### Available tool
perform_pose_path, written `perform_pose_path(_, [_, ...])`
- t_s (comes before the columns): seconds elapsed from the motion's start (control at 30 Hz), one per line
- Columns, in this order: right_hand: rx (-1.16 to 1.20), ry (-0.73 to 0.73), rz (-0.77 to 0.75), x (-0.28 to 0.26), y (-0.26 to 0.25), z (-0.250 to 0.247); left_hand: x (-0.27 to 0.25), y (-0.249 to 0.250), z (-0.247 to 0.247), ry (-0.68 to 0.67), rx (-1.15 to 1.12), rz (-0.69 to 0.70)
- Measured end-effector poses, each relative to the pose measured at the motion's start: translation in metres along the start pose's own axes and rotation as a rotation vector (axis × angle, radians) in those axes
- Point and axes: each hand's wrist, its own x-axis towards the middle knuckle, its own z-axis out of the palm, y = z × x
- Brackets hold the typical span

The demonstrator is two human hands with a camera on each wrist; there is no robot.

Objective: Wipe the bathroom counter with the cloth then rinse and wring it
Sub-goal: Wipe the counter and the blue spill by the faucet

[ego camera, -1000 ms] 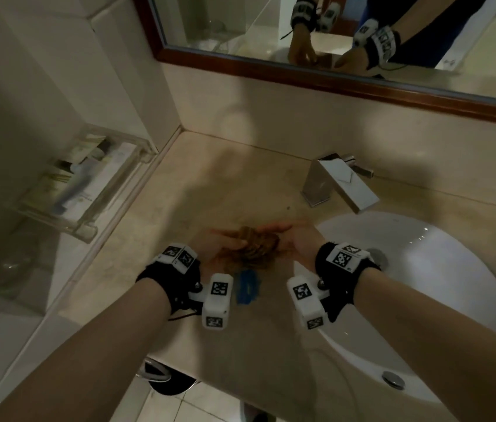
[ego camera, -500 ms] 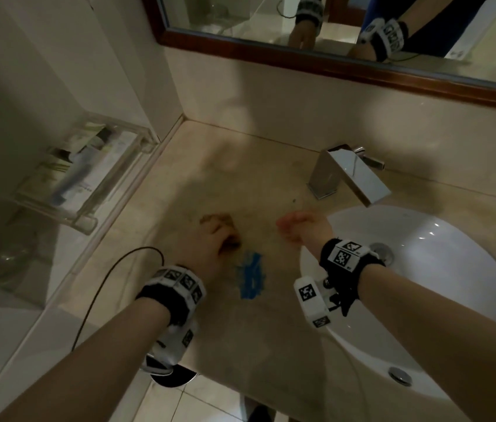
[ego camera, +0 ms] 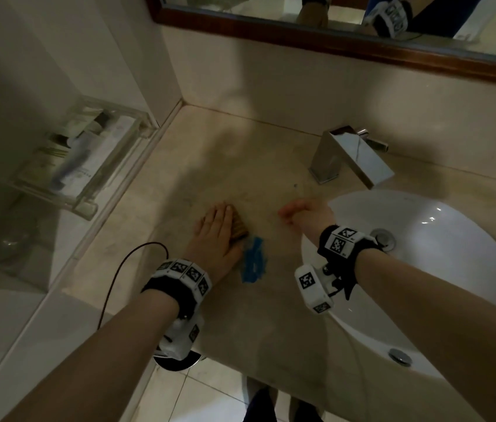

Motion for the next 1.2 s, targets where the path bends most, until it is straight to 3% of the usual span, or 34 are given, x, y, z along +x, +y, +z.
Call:
perform_pose_path(0.43, [-0.086, -0.029, -0.096, -0.018, 0.015, -0.008, -0.024, 0.05, 0.019, -0.027, 0.042, -0.003])
perform_pose_path(0.7, [-0.283, -0.192, -0.293, -0.039, 0.027, -0.014, -0.043, 0.081, 0.036, -0.009, 0.023, -0.168])
perform_pose_path(0.83, [-0.37, -0.167, -0.363, -0.043, 0.027, -0.021, -0.045, 0.097, 0.042, -0.001, 0.009, -0.218])
perform_pose_path(1.2, [-0.494, -0.119, -0.377, -0.049, 0.028, -0.038, -0.049, 0.169, 0.067, 0.052, -0.02, -0.114])
